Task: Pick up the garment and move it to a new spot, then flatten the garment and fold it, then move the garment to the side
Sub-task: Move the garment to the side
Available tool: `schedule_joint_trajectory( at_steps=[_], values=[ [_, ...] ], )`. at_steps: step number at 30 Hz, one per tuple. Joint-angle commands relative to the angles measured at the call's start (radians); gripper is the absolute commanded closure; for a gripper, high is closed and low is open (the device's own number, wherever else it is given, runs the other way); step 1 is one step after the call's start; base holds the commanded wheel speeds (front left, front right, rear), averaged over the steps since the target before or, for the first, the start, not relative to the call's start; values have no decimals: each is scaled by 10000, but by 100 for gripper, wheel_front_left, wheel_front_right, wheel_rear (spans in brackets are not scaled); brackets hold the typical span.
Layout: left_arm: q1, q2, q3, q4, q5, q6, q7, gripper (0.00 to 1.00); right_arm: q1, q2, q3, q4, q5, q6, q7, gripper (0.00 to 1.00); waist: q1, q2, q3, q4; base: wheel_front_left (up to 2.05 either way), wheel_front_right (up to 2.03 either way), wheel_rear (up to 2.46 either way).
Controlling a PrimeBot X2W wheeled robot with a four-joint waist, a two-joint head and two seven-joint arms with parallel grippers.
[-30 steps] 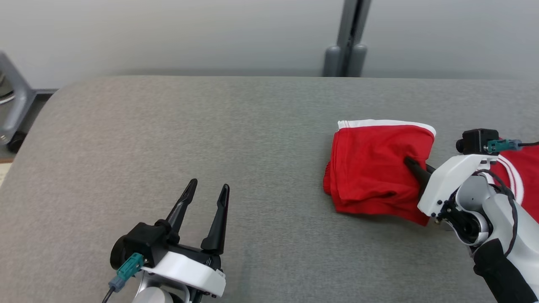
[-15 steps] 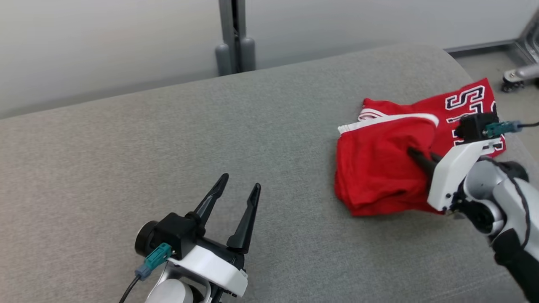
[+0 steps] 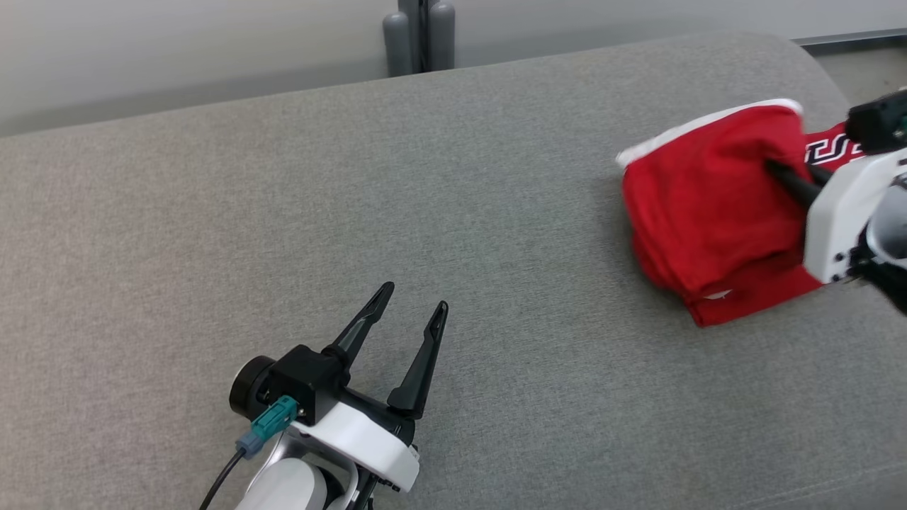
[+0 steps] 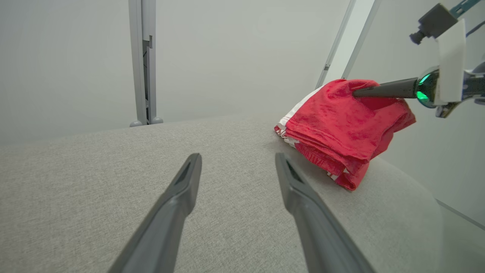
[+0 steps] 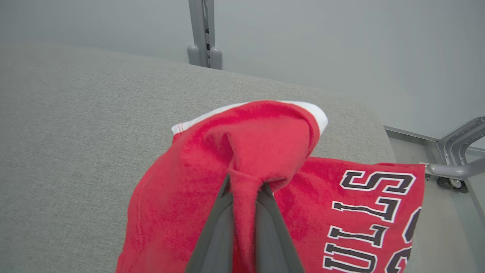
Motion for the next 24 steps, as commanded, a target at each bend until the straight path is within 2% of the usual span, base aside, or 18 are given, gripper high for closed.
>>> schedule_joint_trajectory(
  at_steps=[1,8,11,12,13,14,24],
  values=[
    [-200,68,17,-44,114,1,47,0,-129,-250,69,106,19,-4,-30,100,0,0,134,145,0,0,0],
    [-340,138,36,-206,72,82,111,0,-937,-955,1465,859,-59,-4,207,100,0,0,584,517,0,0,0],
    [-413,133,31,-239,36,102,108,0,-1136,-1021,2001,1722,-133,-4,309,100,0,0,696,594,0,0,0],
    [-430,138,32,-228,20,101,105,0,-1169,-1003,2117,2043,-226,-6,337,75,0,0,704,608,0,0,0],
    [-433,138,28,-213,1,100,99,0,-1208,-963,2253,2333,-366,-6,355,16,0,0,700,617,0,0,0],
    [-435,130,22,-199,-19,106,95,0,-1272,-892,2272,2635,-442,-6,232,0,0,0,691,620,0,0,0],
    [-164,103,30,-32,-208,183,-42,0,-1658,148,2109,5121,-1094,-4,-929,0,0,0,134,342,0,0,0]
  ],
)
